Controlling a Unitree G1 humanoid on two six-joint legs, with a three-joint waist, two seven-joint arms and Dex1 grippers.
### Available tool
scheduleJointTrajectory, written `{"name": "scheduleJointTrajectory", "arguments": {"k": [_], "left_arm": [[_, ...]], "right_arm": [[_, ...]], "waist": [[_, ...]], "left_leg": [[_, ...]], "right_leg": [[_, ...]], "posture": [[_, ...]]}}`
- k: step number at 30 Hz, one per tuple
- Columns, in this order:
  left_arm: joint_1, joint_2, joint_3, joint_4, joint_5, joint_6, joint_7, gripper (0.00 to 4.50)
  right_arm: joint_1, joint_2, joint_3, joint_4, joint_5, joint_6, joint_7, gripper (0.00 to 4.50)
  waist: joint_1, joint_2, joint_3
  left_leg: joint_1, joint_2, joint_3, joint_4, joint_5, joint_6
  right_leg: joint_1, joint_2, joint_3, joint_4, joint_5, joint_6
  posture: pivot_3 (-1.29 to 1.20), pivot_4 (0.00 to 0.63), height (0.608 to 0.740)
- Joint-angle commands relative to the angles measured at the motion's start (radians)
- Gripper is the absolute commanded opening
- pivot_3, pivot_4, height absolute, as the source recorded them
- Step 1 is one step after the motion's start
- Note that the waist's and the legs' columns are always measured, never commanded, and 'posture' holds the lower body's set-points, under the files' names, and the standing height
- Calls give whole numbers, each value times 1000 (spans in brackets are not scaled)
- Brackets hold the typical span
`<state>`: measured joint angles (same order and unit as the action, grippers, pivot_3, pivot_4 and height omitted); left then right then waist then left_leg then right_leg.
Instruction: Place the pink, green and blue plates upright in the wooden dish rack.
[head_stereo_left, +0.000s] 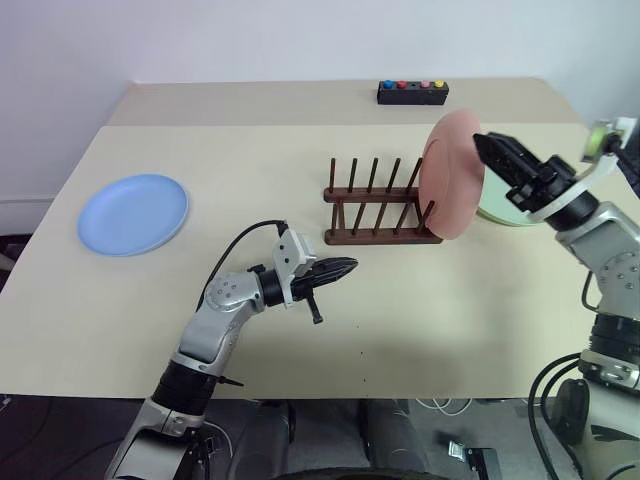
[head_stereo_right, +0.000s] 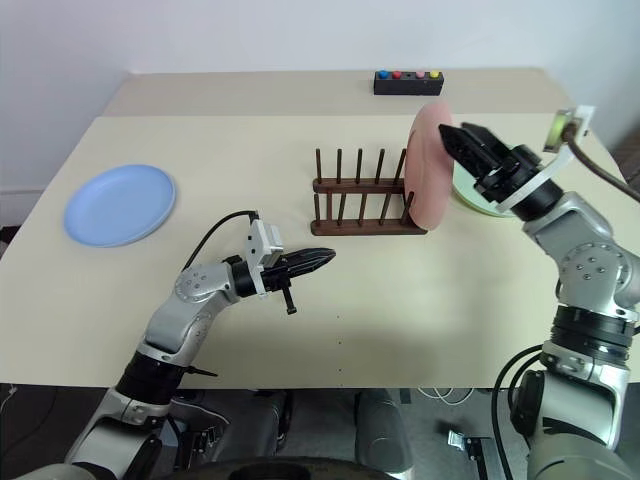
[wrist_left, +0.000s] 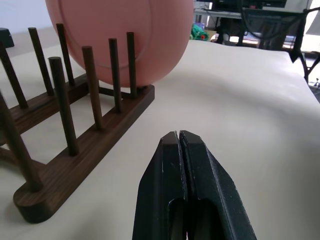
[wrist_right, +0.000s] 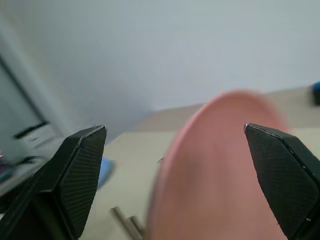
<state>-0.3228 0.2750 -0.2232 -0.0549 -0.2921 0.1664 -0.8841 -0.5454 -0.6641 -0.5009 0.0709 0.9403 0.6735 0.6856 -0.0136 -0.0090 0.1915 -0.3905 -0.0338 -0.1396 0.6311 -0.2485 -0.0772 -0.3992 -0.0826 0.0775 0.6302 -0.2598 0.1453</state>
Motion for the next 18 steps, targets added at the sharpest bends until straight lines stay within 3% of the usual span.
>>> {"name": "scheduleJointTrajectory", "arguments": {"k": [1,8,13,18], "left_arm": [[1,0,-4,-36,-1,-9,2,0],[-1,-2,-5,-27,2,-13,3,0],[-11,-6,-12,-14,4,-15,-7,0],[-25,-11,-15,-2,7,-17,-12,0]], "right_arm": [[-19,-51,-70,4,-50,-78,-38,4461],[130,-161,-7,71,-361,-293,-48,4461],[227,-235,214,186,-695,-534,-29,4461],[130,-229,390,439,-911,-745,-61,4461]], "waist": [[-1,0,0],[-1,0,0],[-8,1,-1],[-9,1,0]], "left_leg": [[0,0,0,0,0,0],[0,0,1,0,0,0],[1,0,2,0,0,0],[1,0,3,0,0,0]], "right_leg": [[0,0,0,0,0,0],[0,0,0,0,0,0],[0,0,1,0,0,0],[0,0,2,0,0,0]], "posture": [[0,150,740],[0,150,740],[0,150,740],[0,150,740]]}}
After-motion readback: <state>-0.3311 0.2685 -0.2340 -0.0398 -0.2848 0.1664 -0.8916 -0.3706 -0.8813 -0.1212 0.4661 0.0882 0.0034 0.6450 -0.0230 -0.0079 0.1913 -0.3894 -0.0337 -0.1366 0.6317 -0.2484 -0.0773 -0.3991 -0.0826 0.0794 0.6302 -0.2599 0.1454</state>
